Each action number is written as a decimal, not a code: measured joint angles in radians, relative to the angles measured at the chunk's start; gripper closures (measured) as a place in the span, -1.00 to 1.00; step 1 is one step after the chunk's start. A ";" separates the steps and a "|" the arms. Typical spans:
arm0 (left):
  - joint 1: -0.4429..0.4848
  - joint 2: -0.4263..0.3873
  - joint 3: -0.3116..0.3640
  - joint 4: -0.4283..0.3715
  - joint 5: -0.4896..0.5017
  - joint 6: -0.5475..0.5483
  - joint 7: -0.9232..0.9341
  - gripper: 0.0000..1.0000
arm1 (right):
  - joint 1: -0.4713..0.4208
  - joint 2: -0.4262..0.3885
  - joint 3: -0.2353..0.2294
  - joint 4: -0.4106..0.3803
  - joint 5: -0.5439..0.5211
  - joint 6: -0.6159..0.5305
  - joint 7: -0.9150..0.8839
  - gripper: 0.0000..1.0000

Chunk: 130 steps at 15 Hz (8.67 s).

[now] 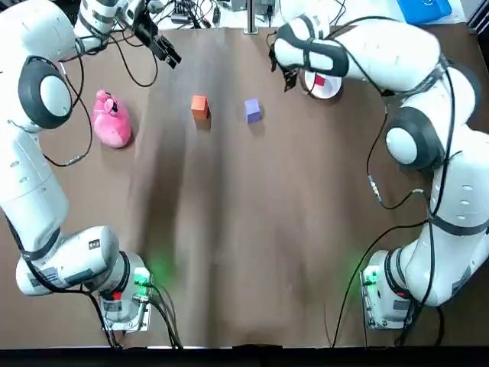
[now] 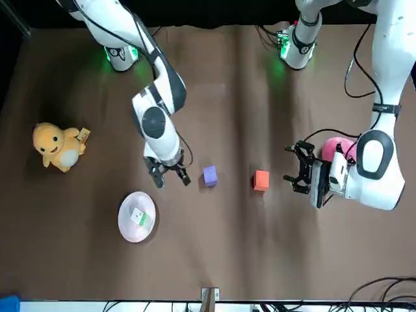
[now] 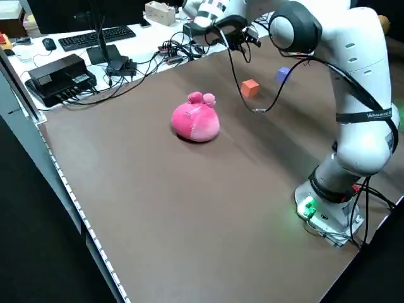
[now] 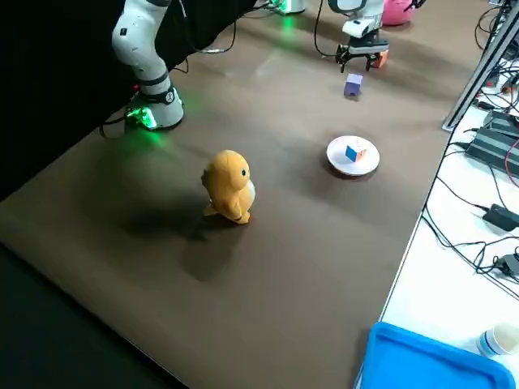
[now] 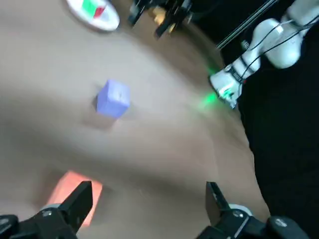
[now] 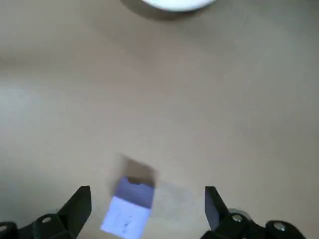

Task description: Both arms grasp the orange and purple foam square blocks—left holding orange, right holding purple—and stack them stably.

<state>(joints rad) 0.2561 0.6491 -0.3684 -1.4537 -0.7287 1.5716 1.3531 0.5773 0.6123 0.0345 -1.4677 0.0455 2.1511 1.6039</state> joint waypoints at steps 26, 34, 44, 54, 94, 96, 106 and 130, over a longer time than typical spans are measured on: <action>0.007 0.217 -0.005 -0.245 -0.425 0.273 0.954 -0.99 | 0.107 0.241 -0.002 0.070 0.036 0.288 0.371 -1.00; 0.026 0.234 -0.002 -0.280 -0.429 0.281 1.076 -0.99 | 0.110 0.251 0.001 0.071 0.055 0.269 0.372 -0.69; 0.028 0.306 -0.002 -0.245 -0.432 0.285 1.091 -0.99 | 0.109 0.245 0.001 0.180 0.167 0.120 0.373 -0.13; 0.028 0.348 -0.002 -0.232 -0.432 0.285 1.098 -0.99 | 0.106 0.139 -0.002 0.203 0.173 -0.010 0.374 -0.13; -0.163 0.387 -0.174 -0.186 -0.600 0.558 1.331 -0.17 | 0.076 0.139 -0.007 0.203 0.172 -0.022 0.372 -0.13; -0.171 0.392 -0.174 -0.193 -0.607 0.565 1.333 -0.17 | 0.076 0.139 -0.004 0.203 0.172 -0.022 0.372 -0.13; -0.221 0.412 -0.171 -0.198 -0.625 0.628 1.333 -0.17 | 0.083 0.139 0.005 0.211 0.173 -0.022 0.375 -0.13; -0.221 0.436 -0.171 -0.194 -0.642 0.628 1.278 -0.17 | 0.153 0.178 -0.010 0.198 0.160 0.057 0.497 -0.13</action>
<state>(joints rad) 0.0351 1.0846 -0.5389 -1.6479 -1.3708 2.1995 2.6309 0.7307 0.7907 0.0249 -1.2698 0.2057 2.2080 2.1012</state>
